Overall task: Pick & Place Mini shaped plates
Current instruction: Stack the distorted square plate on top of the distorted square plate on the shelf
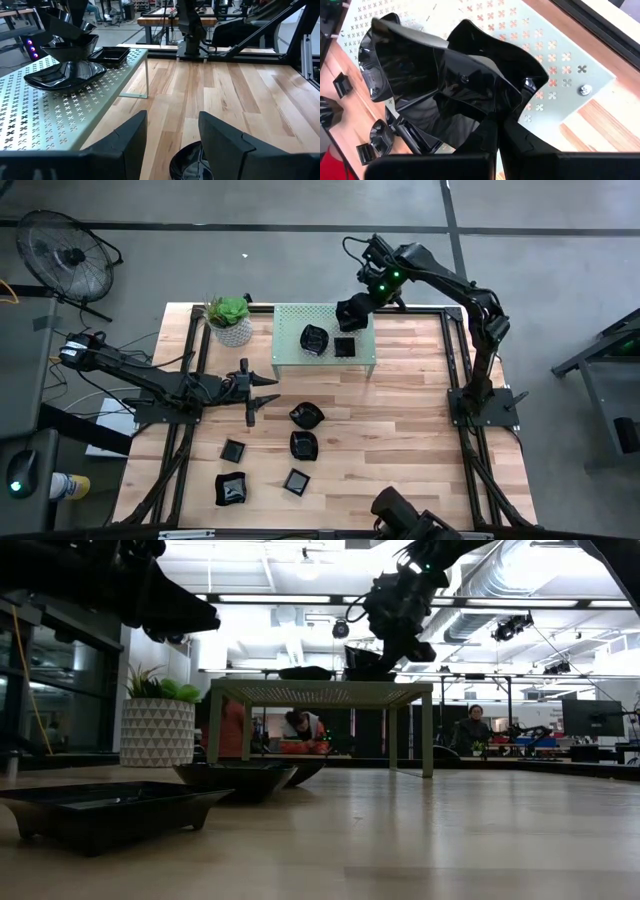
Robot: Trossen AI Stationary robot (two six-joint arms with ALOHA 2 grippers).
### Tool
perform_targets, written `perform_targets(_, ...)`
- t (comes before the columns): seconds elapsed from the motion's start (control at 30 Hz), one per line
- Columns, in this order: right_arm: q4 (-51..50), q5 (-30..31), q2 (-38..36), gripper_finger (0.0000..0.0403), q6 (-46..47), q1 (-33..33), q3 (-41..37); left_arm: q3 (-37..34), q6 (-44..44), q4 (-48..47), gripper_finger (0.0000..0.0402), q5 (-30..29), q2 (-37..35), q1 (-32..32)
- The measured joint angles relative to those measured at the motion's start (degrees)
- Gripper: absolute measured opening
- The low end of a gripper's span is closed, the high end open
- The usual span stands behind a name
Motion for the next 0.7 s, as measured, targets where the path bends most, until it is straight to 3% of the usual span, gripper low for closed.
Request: perform_targets(0.7,-0.5,0.6,0.22,0.0,5.81,0.65,0.0,0.01,-3.23,0.02,0.0175,-0.07,0.02,0.0)
